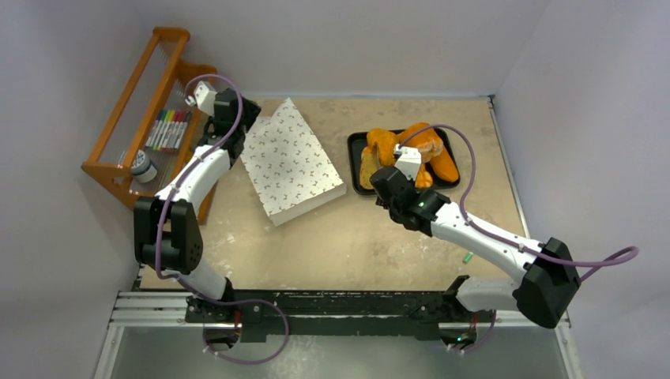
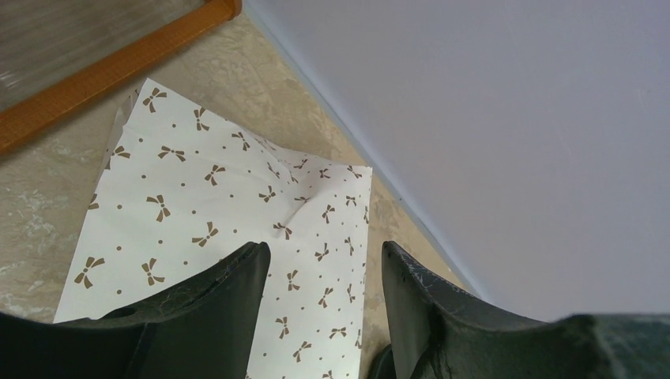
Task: Take the fake bread out of the paper bag
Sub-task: Place the fake bread in the container.
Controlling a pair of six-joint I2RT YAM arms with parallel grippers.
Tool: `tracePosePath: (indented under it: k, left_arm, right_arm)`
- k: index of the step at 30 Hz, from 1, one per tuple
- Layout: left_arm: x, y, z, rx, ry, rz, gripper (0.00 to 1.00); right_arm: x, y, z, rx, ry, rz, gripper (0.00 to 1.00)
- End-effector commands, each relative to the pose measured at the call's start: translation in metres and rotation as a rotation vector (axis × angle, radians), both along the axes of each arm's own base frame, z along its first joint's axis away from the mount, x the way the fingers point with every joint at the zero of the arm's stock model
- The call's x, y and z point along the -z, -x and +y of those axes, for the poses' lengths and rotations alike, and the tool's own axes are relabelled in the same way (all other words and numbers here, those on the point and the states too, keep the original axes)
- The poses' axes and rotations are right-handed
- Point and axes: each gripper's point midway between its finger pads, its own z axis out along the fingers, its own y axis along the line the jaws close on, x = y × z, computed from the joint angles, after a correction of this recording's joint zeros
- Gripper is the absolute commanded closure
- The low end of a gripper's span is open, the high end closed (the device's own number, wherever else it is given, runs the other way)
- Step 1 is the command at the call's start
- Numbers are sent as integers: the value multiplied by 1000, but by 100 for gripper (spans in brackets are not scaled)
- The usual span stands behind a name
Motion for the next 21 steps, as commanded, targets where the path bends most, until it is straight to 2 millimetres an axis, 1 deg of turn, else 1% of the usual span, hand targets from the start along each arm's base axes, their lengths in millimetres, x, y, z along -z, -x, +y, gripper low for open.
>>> tracePosePath:
  k: [1,4,8,15,21]
  left_arm:
    - [-28,2,-5,10,26,-82,45]
    - [-27,3,-4,9,25,-80,45]
    - [-29,2,-5,9,28,-85,45]
    - [-28,2,-6,11,34,-84,45]
    - [-29,3,-5,10,35,-84,45]
  right_arm:
    - [-10,-5,-2,26,-24,-49,70]
    - [-10,-4,-1,22,-29,-48,68]
    - [-10,-2,-1,19,-41,-47,62]
    - [-10,0,-1,17,-55,-44,54]
    - [-8,3,-1,13,-62,-39,53]
